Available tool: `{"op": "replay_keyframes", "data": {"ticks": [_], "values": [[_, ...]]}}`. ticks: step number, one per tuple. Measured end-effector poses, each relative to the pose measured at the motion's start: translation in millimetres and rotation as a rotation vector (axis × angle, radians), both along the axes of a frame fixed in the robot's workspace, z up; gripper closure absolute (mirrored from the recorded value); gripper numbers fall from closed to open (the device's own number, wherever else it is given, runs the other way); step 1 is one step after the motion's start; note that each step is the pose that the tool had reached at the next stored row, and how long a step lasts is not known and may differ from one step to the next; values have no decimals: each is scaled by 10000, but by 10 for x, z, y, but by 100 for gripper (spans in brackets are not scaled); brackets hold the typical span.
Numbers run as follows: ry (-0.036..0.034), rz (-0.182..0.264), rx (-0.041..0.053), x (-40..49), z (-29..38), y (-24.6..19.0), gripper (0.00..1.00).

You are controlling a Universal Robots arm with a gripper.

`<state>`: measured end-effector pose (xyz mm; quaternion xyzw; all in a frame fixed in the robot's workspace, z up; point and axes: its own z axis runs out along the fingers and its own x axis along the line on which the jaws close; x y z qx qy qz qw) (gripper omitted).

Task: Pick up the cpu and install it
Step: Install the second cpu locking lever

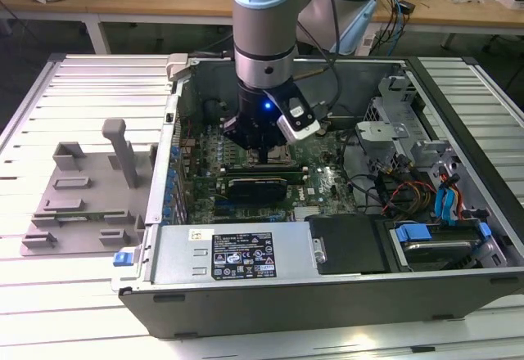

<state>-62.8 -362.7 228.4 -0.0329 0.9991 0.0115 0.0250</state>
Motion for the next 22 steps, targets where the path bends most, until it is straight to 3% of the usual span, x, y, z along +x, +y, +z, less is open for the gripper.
{"op": "replay_keyframes", "data": {"ticks": [1, 2, 3, 6, 10, 12, 16, 22], "values": [[0, -1, 26, -2, -1, -24, 89], [0, -1, 500, -2, -5, -58, 89], [-1, 0, 631, -4, -14, -114, 89], [-1, -1, 734, -43, -38, -148, 89], [5, -1, 872, -69, -89, -152, 89], [3, -1, 986, -92, -108, -151, 89], [4, -1, 1090, -108, -126, -152, 89], [4, -1, 1204, -113, -126, -219, 89]]}}
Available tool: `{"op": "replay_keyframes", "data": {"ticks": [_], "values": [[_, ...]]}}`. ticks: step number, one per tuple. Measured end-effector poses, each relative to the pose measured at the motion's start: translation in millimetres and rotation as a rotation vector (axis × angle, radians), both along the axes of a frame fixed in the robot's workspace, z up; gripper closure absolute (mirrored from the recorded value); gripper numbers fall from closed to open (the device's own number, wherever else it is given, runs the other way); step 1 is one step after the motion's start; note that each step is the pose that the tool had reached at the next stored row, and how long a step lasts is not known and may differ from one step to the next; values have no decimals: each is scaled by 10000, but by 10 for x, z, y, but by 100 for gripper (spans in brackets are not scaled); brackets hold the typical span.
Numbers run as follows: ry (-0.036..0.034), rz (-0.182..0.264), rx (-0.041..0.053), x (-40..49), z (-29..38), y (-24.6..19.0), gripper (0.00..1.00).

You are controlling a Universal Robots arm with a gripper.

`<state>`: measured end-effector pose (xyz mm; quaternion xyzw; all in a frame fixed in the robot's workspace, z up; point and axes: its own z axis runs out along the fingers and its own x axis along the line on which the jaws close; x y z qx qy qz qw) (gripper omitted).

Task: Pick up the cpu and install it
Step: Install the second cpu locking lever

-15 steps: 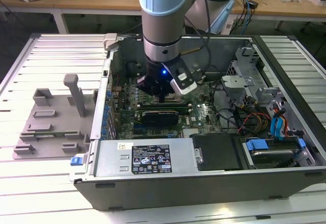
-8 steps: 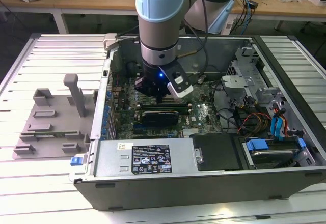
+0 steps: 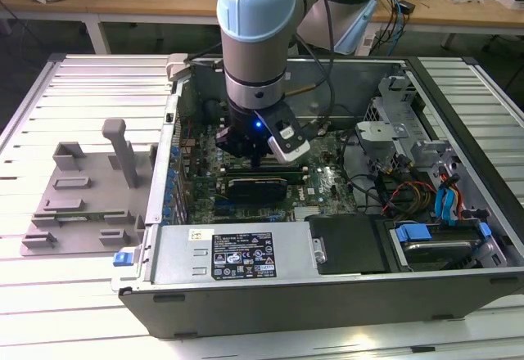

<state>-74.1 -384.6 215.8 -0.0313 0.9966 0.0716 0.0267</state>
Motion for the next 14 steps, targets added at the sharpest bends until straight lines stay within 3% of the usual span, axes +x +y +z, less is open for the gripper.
{"op": "replay_keyframes", "data": {"ticks": [1, 3, 8, 14], "values": [[0, 0, 61, -4, 0, -5, 89], [0, 0, 312, -19, -5, -21, 89], [2, -1, 346, -41, -42, -27, 89], [0, 0, 586, -64, -98, -27, 89]]}}
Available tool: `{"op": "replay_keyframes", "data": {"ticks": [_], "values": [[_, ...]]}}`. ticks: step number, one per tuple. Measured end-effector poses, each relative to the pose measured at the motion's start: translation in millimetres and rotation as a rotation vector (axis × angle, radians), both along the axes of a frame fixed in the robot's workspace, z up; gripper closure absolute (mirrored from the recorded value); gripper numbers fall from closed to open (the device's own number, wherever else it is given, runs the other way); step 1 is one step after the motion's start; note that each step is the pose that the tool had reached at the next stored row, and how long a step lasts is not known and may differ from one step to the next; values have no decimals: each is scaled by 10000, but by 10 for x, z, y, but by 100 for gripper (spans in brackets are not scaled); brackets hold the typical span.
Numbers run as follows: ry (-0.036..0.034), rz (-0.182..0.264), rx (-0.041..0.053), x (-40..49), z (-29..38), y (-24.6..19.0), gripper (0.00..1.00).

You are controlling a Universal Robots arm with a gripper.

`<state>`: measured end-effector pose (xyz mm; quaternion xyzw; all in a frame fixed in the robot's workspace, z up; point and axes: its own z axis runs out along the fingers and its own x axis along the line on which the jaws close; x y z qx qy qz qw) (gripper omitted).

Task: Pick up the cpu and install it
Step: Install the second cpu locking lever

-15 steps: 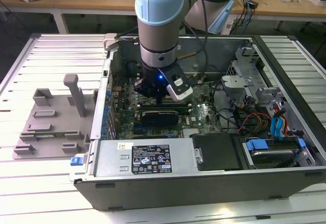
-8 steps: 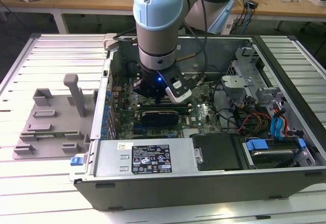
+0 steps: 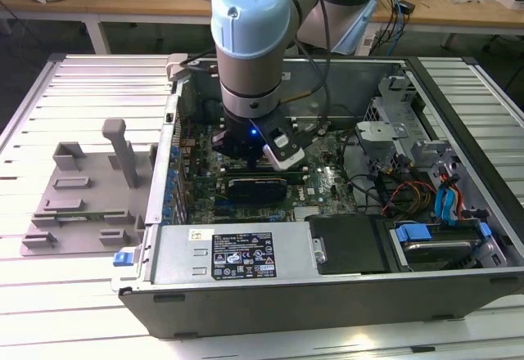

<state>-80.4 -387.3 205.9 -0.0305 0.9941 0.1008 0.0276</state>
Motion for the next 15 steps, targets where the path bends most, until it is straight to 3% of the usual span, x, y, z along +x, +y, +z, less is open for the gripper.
{"op": "replay_keyframes", "data": {"ticks": [9, 11, 13, 15], "values": [[1, 0, 75, -50, -28, 1, 89], [0, -1, 139, -61, -33, 1, 89], [1, 1, 291, -75, -41, 1, 89], [1, -1, 335, -82, -47, 1, 89]]}}
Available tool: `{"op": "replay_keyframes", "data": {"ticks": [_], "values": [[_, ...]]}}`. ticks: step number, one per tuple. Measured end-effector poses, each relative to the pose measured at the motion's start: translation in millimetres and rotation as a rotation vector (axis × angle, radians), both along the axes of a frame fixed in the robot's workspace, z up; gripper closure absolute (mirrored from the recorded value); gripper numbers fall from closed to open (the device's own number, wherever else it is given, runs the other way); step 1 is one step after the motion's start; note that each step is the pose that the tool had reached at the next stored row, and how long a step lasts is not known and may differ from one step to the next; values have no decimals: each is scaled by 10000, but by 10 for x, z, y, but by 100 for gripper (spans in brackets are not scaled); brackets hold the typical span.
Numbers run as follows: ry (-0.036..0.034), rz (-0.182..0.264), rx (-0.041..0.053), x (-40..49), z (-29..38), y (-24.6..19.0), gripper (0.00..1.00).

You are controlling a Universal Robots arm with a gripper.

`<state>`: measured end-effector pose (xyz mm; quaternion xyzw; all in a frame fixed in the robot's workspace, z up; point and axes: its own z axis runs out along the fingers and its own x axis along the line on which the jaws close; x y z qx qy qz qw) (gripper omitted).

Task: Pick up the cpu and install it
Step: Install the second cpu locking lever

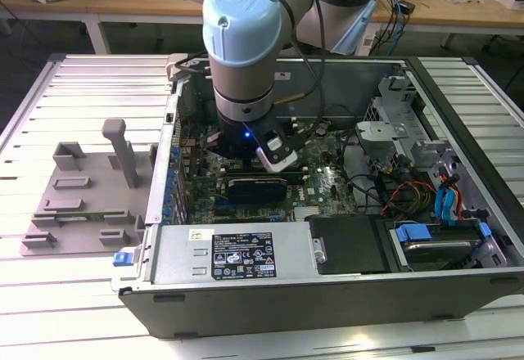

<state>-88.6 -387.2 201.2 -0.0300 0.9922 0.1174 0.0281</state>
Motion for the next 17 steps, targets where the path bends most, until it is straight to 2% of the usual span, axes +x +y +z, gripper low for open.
{"op": "replay_keyframes", "data": {"ticks": [2, 6, 13, 15, 16, 17], "values": [[-1, 0, 36, -7, -8, 0, 89], [0, 2, 169, -27, -40, 0, 89], [0, 1, 185, -33, -48, 0, 89], [-5, 0, 195, -32, -5, 2, 89], [0, 0, 187, -33, 68, 0, 89], [0, 2, 183, -33, 167, 1, 89]]}}
